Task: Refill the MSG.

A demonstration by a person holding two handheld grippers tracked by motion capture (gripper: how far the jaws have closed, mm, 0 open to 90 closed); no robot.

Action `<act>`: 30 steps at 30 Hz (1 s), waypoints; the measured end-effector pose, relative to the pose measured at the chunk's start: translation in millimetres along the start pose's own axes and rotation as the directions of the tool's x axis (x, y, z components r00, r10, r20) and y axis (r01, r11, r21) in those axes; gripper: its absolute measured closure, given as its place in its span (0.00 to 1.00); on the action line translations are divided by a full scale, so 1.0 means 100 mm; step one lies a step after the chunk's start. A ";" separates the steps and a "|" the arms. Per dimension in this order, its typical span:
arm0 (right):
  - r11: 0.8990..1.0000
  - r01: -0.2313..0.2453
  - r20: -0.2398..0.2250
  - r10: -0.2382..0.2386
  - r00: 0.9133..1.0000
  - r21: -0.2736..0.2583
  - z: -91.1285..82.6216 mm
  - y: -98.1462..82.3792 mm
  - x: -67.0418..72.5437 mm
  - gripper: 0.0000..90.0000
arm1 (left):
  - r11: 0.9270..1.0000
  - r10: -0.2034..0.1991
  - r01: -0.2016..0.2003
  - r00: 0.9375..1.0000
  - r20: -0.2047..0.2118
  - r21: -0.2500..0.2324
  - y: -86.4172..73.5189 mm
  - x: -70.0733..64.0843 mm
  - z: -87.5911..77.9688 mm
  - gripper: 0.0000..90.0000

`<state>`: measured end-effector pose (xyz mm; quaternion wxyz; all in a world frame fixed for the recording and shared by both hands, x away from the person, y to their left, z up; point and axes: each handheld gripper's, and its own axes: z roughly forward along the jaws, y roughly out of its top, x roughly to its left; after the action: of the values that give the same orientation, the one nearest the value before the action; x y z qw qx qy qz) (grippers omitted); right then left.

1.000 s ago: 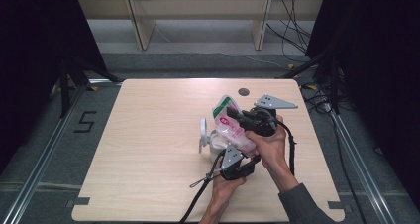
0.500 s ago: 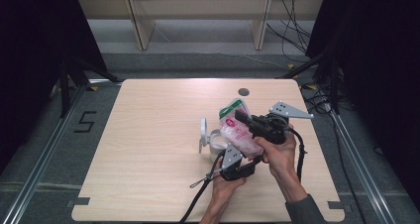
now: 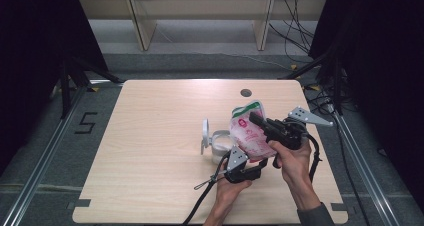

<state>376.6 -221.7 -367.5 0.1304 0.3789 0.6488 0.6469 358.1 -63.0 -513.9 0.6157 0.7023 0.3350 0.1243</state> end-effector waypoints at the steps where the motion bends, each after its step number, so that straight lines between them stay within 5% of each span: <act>1: 1.000 0.006 0.007 -0.006 1.000 -0.016 -0.01 0.00 -0.02 1.00 | 1.000 -0.007 0.007 1.000 0.011 -0.007 0.00 0.01 0.01 0.49; 7: 0.998 -0.048 0.008 0.049 0.999 -0.027 -0.07 -0.02 -0.07 1.00 | 0.999 -0.037 0.037 0.999 0.038 0.009 0.02 -0.02 0.03 0.39; 10: 0.999 -0.038 0.015 0.039 0.999 -0.036 -0.08 -0.04 -0.13 1.00 | 0.998 -0.049 0.048 0.998 0.040 0.033 0.03 -0.03 0.02 0.34; 11: 0.997 -0.074 0.017 0.075 0.997 -0.027 -0.10 -0.05 -0.11 1.00 | 0.998 -0.051 0.050 0.998 0.038 0.041 0.04 -0.03 0.01 0.33; 13: 0.998 -0.048 0.017 0.048 0.999 -0.027 -0.10 -0.06 -0.12 1.00 | 0.998 -0.062 0.061 0.998 0.031 0.034 0.06 -0.03 0.00 0.31; 21: 0.998 -0.057 0.031 0.058 0.998 -0.037 -0.13 -0.10 -0.18 1.00 | 0.995 -0.042 0.040 0.999 0.026 0.096 0.05 -0.02 -0.03 0.30; 30: 0.995 -0.087 0.046 0.089 0.995 -0.049 -0.27 -0.15 -0.24 1.00 | 0.995 -0.021 0.016 0.999 0.047 0.097 0.07 -0.11 -0.09 0.29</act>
<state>370.6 -256.2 -385.5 0.1260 0.4195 0.6129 0.6577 347.1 -62.7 -502.5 0.5899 0.7309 0.3324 0.0854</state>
